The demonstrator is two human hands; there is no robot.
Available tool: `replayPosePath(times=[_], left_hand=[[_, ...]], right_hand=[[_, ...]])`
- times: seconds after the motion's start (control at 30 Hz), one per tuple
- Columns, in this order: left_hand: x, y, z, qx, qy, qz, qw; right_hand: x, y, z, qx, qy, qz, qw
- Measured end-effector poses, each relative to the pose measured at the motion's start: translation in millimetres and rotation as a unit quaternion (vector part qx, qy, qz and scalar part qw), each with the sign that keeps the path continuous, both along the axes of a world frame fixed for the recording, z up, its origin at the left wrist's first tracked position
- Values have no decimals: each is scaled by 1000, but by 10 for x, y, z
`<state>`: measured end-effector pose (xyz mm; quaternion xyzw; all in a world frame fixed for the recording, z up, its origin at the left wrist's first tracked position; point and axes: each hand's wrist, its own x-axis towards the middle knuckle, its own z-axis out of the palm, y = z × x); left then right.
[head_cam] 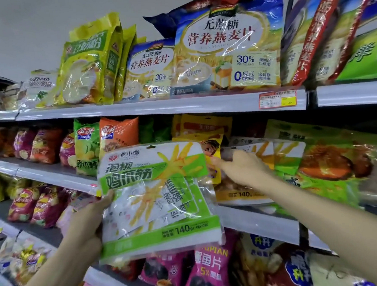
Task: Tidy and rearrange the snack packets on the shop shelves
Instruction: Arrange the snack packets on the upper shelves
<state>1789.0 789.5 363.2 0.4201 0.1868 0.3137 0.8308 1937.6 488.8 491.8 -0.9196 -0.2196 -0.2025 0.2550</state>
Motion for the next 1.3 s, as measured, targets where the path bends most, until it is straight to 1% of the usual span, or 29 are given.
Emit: replayPosePath(times=[0.03, 0.07, 0.13, 0.17, 0.2, 0.23, 0.27, 0.37, 0.43, 0.47, 0.57, 0.63, 0.7, 0.8, 0.87, 0.93, 1.03, 1.17, 1.23, 1.3], left_hand=[[-64, -317, 198, 22, -12, -5, 1000], [13, -416, 269, 40, -9, -5, 999], [190, -692, 439, 60, -25, -39, 997], [291, -796, 504, 67, -33, -46, 996], [432, -866, 552, 75, -31, -53, 995], [522, -977, 611, 67, -30, -66, 995], [634, -1092, 674, 70, -28, -73, 994], [897, -1486, 848, 104, -52, -99, 988], [1016, -1760, 969, 163, -51, -121, 978], [1082, -1893, 1013, 204, -51, -146, 967], [1201, -2288, 1130, 311, -68, -183, 930], [1329, -2504, 1134, 368, -90, -203, 903], [1407, -2719, 1115, 413, -96, -198, 884], [1550, -2931, 1074, 446, -93, -183, 871], [1606, -2996, 1023, 504, -96, -159, 843], [1638, -3009, 994, 566, -86, -117, 811], [1674, -2962, 963, 630, -62, -76, 770], [1626, -2943, 861, 685, -27, -59, 726], [1593, -2919, 778, 694, -17, -63, 717], [1585, -2848, 680, 679, -40, -115, 724]], right_hand=[[-34, -111, -23, 38, 14, 16, 999], [-80, -225, -37, 92, 46, 49, 993], [-171, -476, -88, 181, 157, 128, 962], [-211, -614, -136, 189, 195, 153, 950], [-245, -751, -194, 182, 205, 167, 947], [-219, -894, -256, 176, 195, 165, 951], [-214, -1036, -297, 189, 183, 157, 952], [-139, -1445, -333, 298, 177, 146, 927], [-95, -1725, -277, 345, 151, 101, 921], [-85, -1860, -239, 359, 134, 77, 920], [44, -2276, -223, 341, 75, -23, 937], [130, -2485, -284, 333, 47, -82, 938], [170, -2630, -333, 342, 12, -117, 932], [167, -2786, -372, 331, -39, -165, 928], [160, -2859, -448, 322, -51, -189, 926], [162, -2899, -557, 299, -72, -203, 930], [141, -2910, -674, 249, -106, -208, 940], [103, -2930, -772, 215, -104, -208, 949], [87, -2948, -813, 190, -115, -207, 953], [69, -2940, -816, 170, -120, -204, 957]])
